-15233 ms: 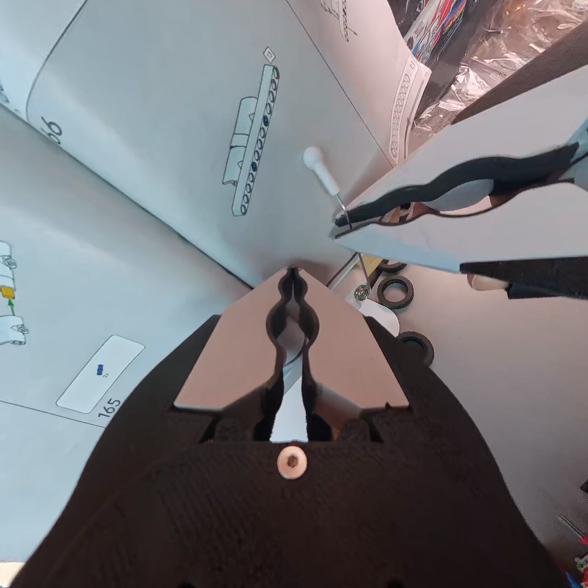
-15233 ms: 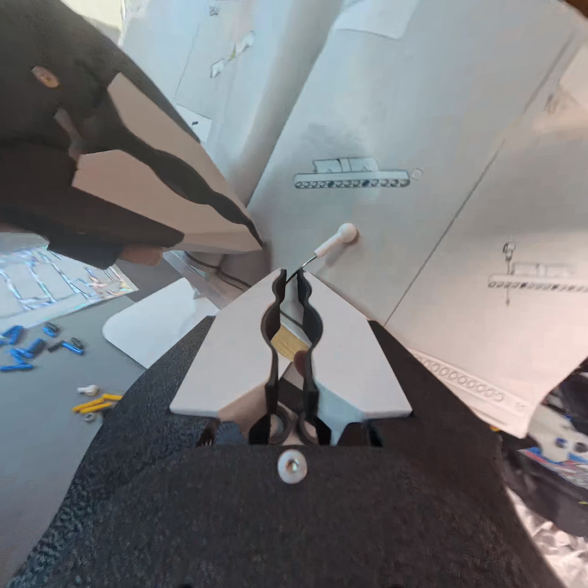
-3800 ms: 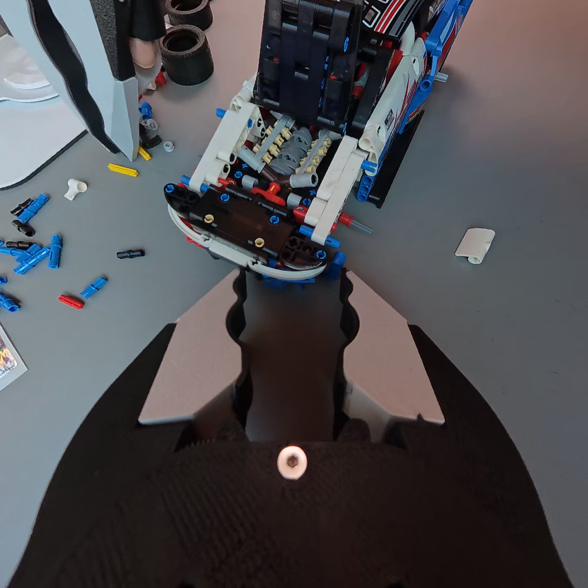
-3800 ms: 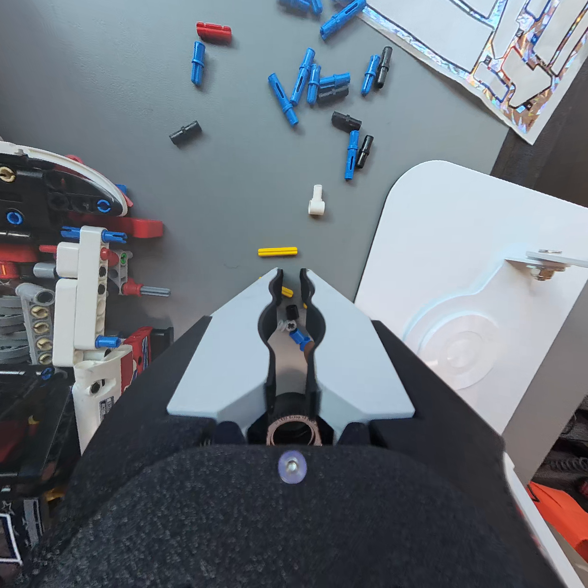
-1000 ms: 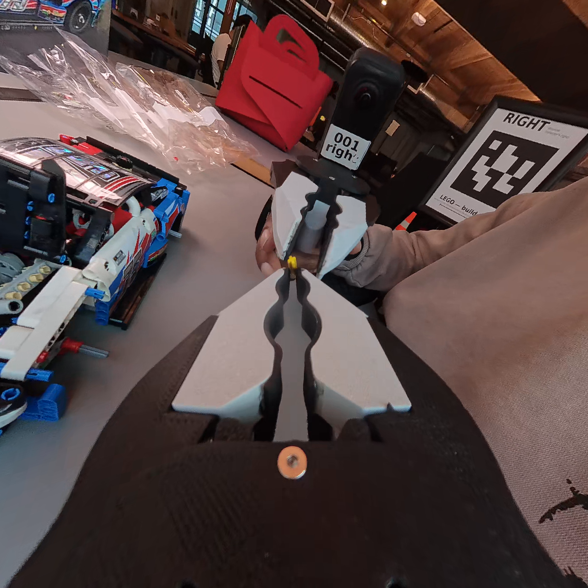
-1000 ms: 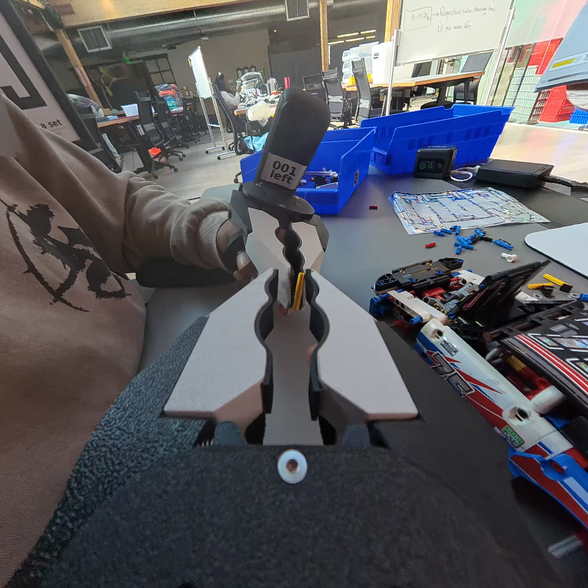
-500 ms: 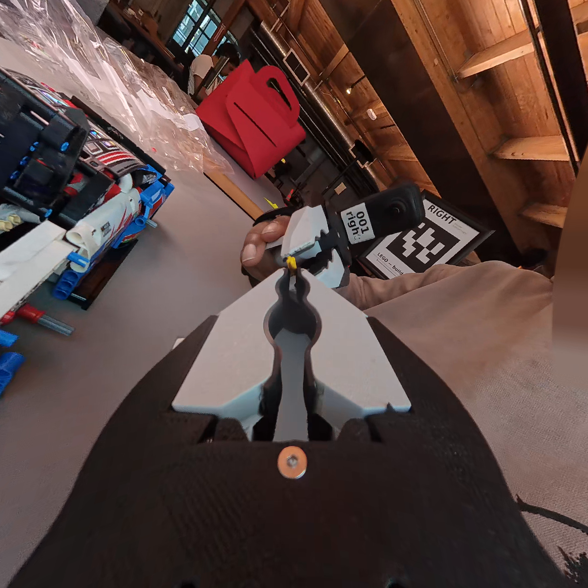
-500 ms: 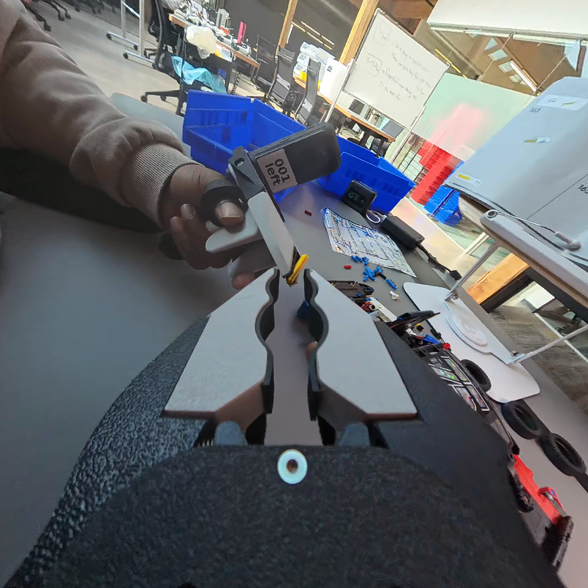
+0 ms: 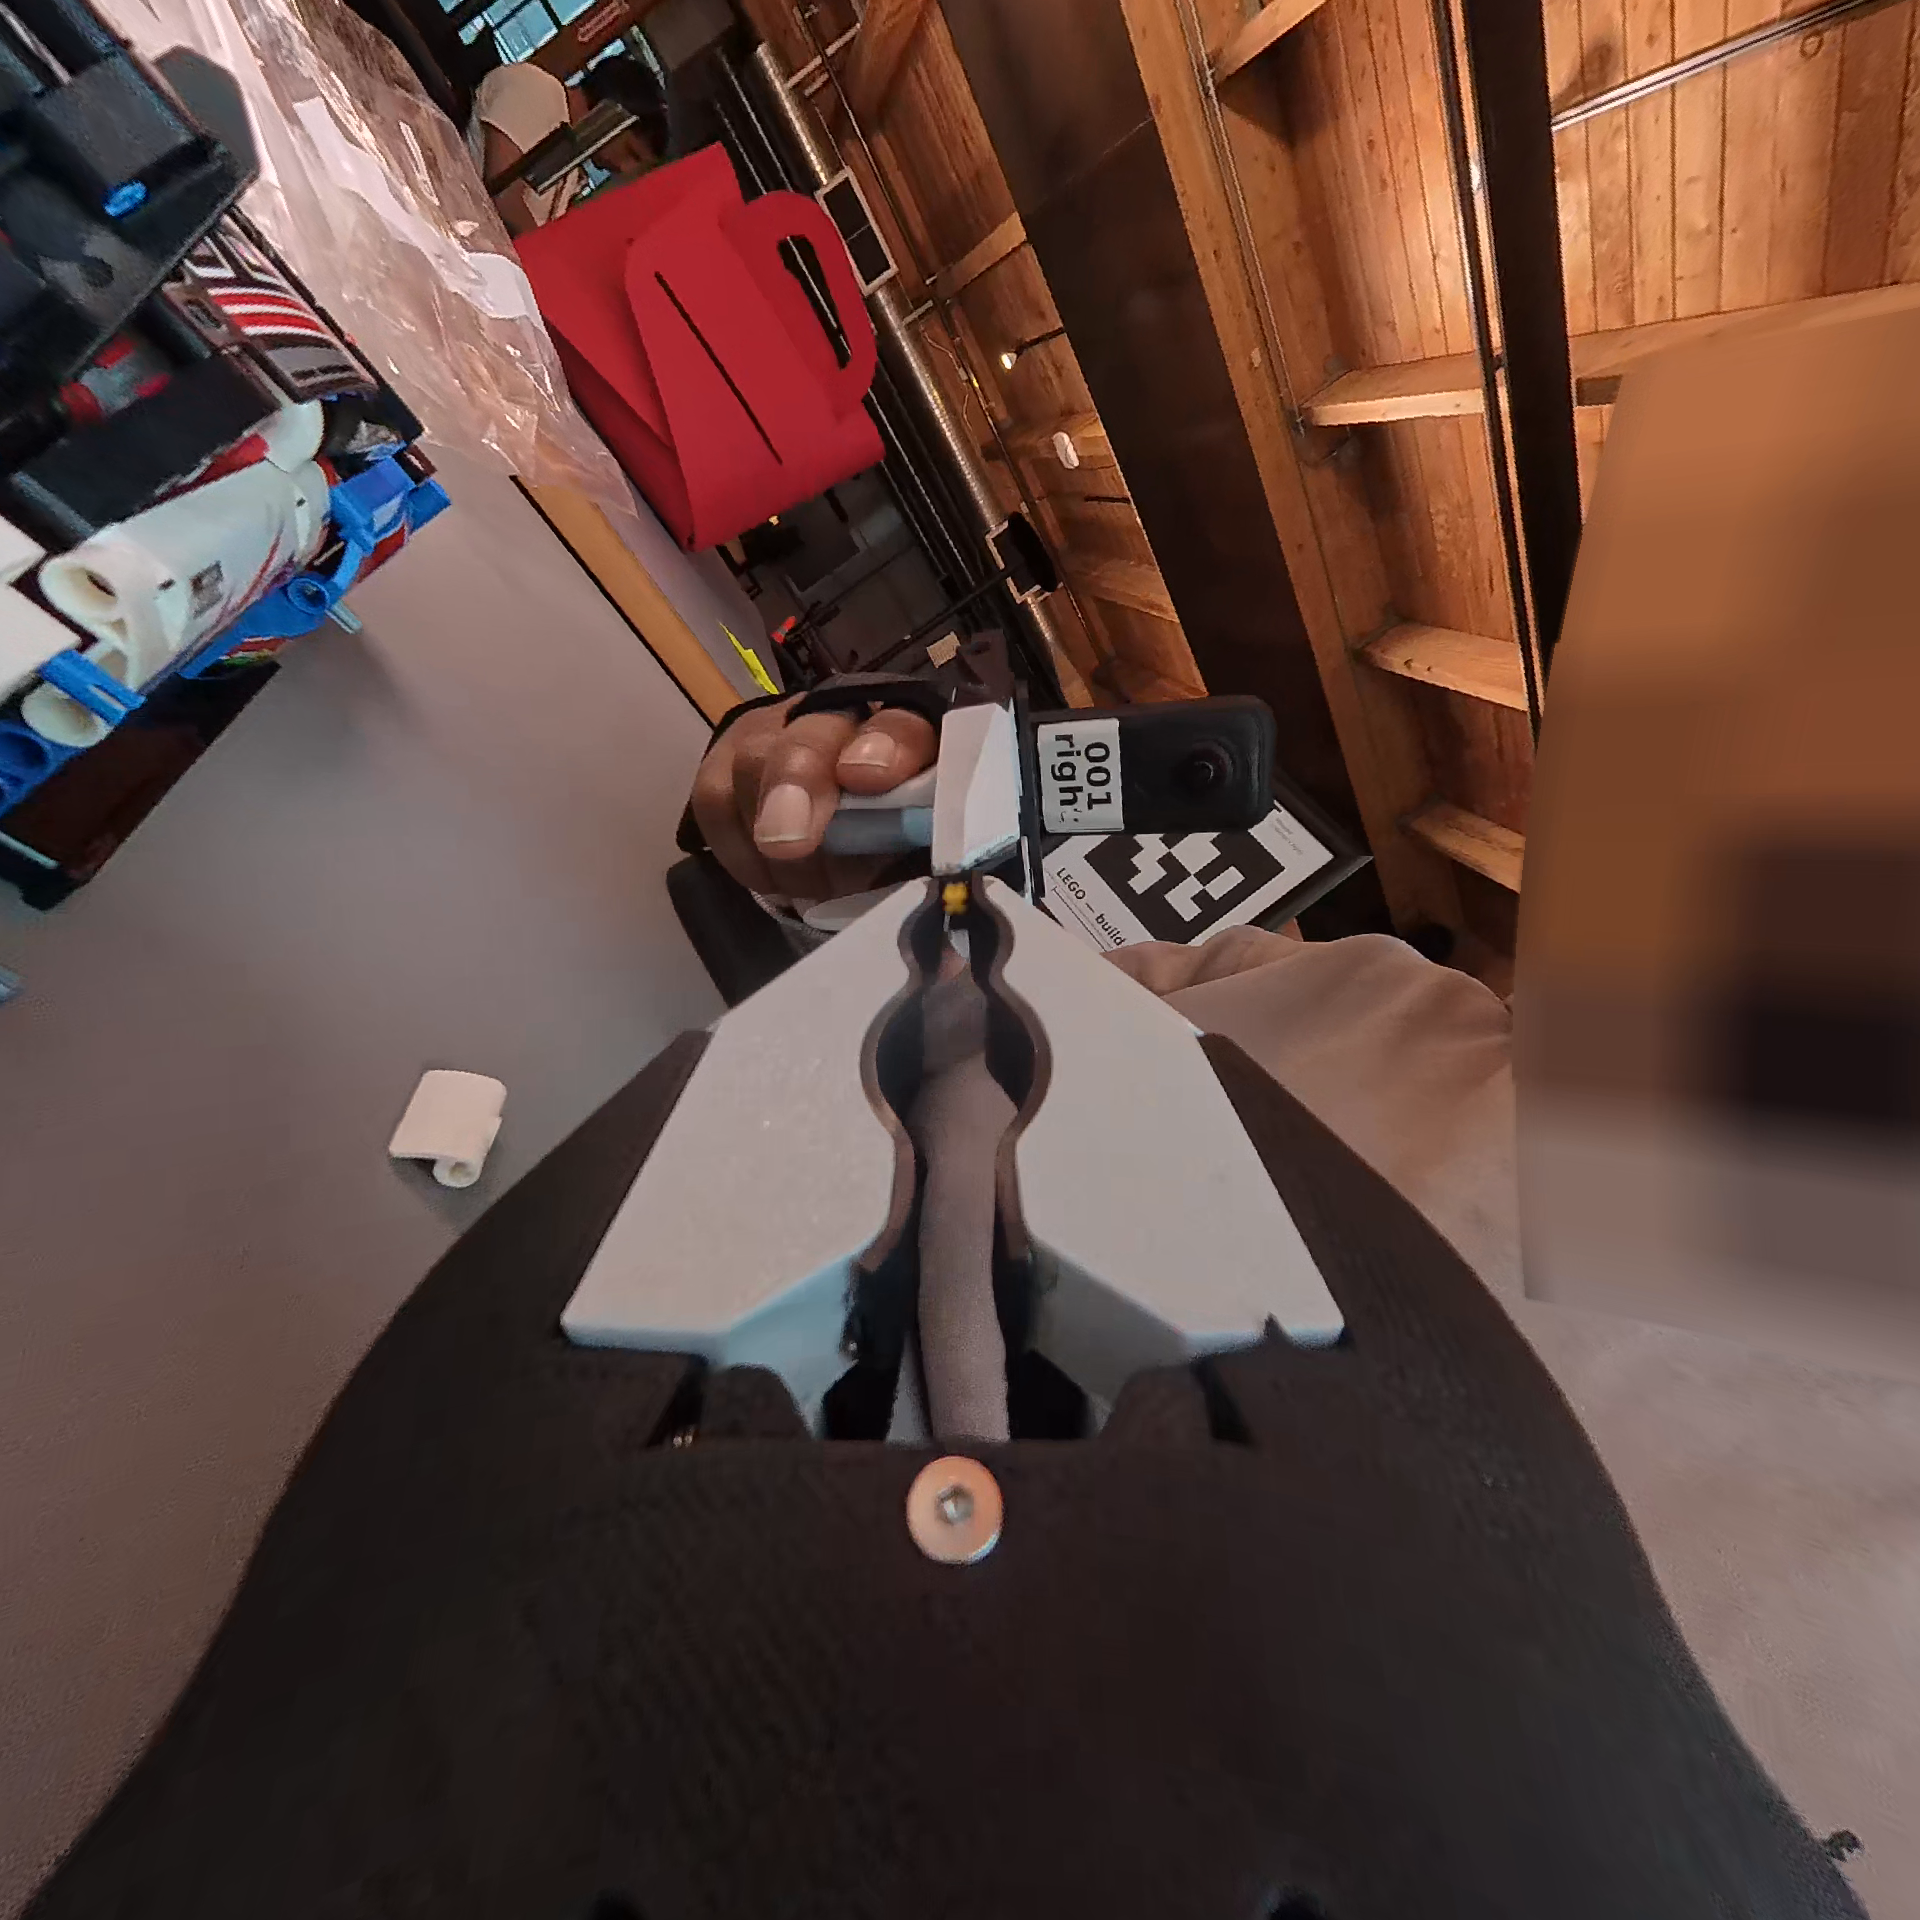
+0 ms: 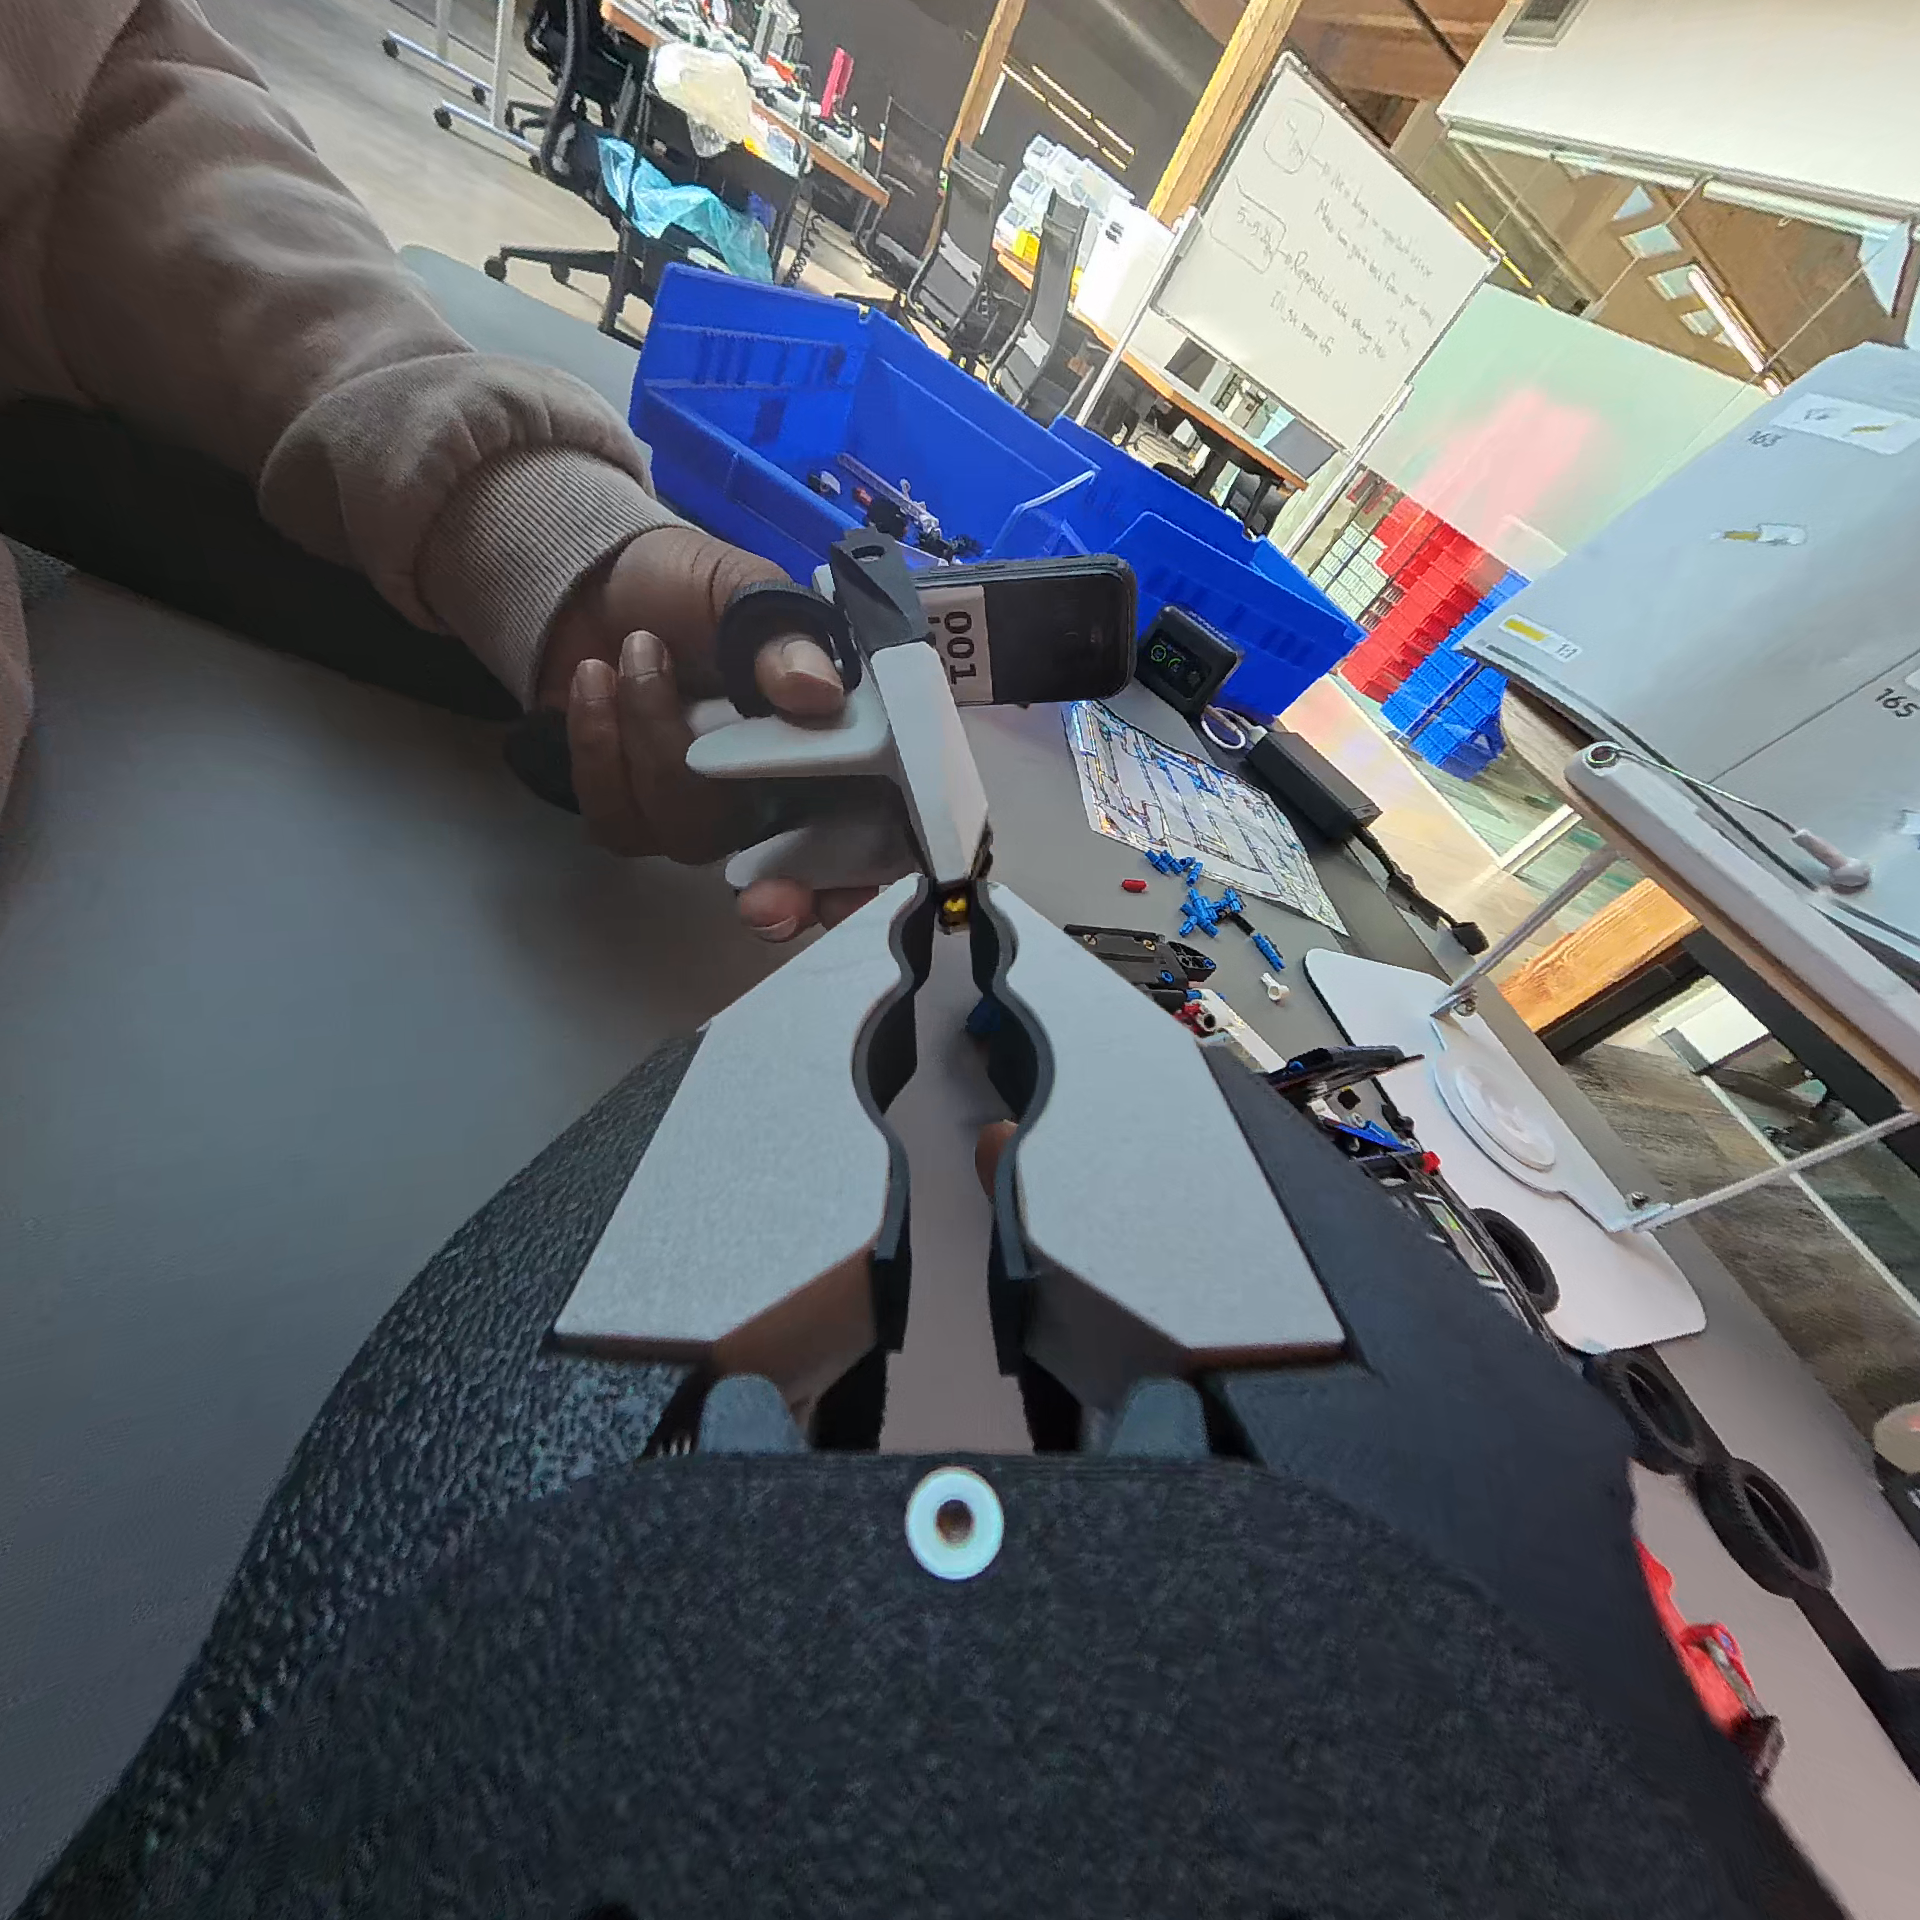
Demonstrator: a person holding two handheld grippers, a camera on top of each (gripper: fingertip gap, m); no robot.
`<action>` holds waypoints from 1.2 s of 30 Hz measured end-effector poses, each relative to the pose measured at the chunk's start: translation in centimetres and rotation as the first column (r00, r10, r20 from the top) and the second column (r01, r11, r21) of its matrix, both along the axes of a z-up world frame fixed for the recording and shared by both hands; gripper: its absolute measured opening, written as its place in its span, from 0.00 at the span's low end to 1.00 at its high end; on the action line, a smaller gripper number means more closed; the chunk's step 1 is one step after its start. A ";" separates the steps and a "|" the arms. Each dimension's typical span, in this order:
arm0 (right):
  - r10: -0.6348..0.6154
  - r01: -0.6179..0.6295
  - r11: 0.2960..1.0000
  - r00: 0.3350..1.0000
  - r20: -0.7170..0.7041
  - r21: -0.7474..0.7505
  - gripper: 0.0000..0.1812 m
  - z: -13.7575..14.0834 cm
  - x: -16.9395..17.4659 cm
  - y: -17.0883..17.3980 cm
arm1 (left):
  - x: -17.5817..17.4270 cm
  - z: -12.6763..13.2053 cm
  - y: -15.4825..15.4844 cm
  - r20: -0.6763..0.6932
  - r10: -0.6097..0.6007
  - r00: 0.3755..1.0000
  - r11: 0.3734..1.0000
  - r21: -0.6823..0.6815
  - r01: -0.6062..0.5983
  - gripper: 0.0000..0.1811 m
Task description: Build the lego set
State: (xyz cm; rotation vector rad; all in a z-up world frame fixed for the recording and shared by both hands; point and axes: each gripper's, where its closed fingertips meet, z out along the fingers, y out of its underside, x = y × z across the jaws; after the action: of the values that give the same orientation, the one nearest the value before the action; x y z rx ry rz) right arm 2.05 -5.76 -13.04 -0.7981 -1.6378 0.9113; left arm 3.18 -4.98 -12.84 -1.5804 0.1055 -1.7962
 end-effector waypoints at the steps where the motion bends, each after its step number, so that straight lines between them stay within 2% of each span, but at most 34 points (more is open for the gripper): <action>1: 0.010 -0.010 1.000 1.000 0.001 -0.007 0.02 0.1 0.1 -0.1 | 0.1 0.1 -0.1 -0.005 -0.004 1.000 1.000 0.007 0.004 0.01; 3: 0.027 -0.026 0.999 0.999 0.017 -0.027 0.02 0.1 0.3 -0.1 | 0.2 0.1 -0.1 -0.039 -0.002 0.999 1.000 0.027 0.004 0.01; 7: 0.064 -0.058 0.996 0.994 0.087 -0.066 0.02 -0.7 0.7 -0.1 | 0.5 -0.7 -0.1 -0.192 0.032 0.981 0.996 0.089 -0.015 0.02; 9: 0.085 -0.076 0.992 0.993 0.085 -0.096 0.02 -0.5 0.9 -0.3 | 0.6 -0.4 -0.4 -0.172 0.025 0.985 0.995 0.100 -0.008 0.02; 11: 0.067 -0.058 0.995 0.993 0.096 -0.085 0.02 -0.6 1.0 0.2 | 0.4 0.2 -0.6 -0.103 0.000 0.995 0.997 0.082 0.008 0.13; 14: 0.055 -0.047 0.994 0.995 0.086 -0.098 0.02 -0.4 1.3 0.8 | -0.6 0.2 0.2 -0.074 0.040 0.996 0.998 0.053 -0.036 0.10; 16: 0.042 -0.033 0.992 0.996 0.078 -0.119 0.02 0.1 1.5 1.6 | -1.4 -0.2 0.7 -0.143 0.090 0.986 0.994 0.075 -0.080 0.11; 17: 0.026 -0.016 0.992 0.997 0.076 -0.126 0.02 0.4 1.8 2.3 | -1.8 -0.8 1.0 -0.220 0.122 0.968 0.990 0.101 -0.102 0.11; 19: 0.005 0.011 0.988 0.995 0.104 -0.152 0.02 0.5 2.6 3.8 | -2.7 -3.2 1.5 -0.451 0.192 0.872 0.976 0.179 -0.122 0.13; 21: -0.003 0.033 0.983 0.986 0.165 -0.179 0.02 -0.5 3.5 5.2 | -3.6 -6.0 1.8 -0.665 0.236 0.709 0.964 0.251 -0.086 0.15; 23: -0.002 0.050 0.980 0.971 0.239 -0.193 0.01 -2.1 4.2 6.0 | -3.6 -8.3 1.7 -0.795 0.234 0.560 0.960 0.280 -0.004 0.20; 24: 0.007 0.049 0.978 0.964 0.267 -0.204 0.02 -2.8 4.3 6.1 | -3.2 -9.1 1.5 -0.831 0.221 0.510 0.958 0.282 0.044 0.21; 28: 0.050 0.020 0.978 0.944 0.327 -0.206 0.02 -4.5 4.1 5.1 | -1.4 -10.1 1.5 -0.888 0.206 0.411 0.940 0.296 0.169 0.23; 34: 0.042 0.025 0.983 0.931 0.362 -0.180 0.02 -5.6 4.0 4.9 | -0.9 -11.1 1.1 -0.942 0.247 0.229 0.912 0.306 0.274 0.15; 36: 0.033 0.036 0.983 0.930 0.366 -0.179 0.01 -5.7 4.0 5.1 | -0.4 -11.2 0.2 -0.949 0.234 0.212 0.905 0.292 0.309 0.12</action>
State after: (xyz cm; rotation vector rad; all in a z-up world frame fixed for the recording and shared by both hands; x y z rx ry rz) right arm 6.01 -0.62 -18.69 -1.1529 -1.8921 0.9630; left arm 2.76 -4.80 -24.01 -2.1050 1.0969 -0.3524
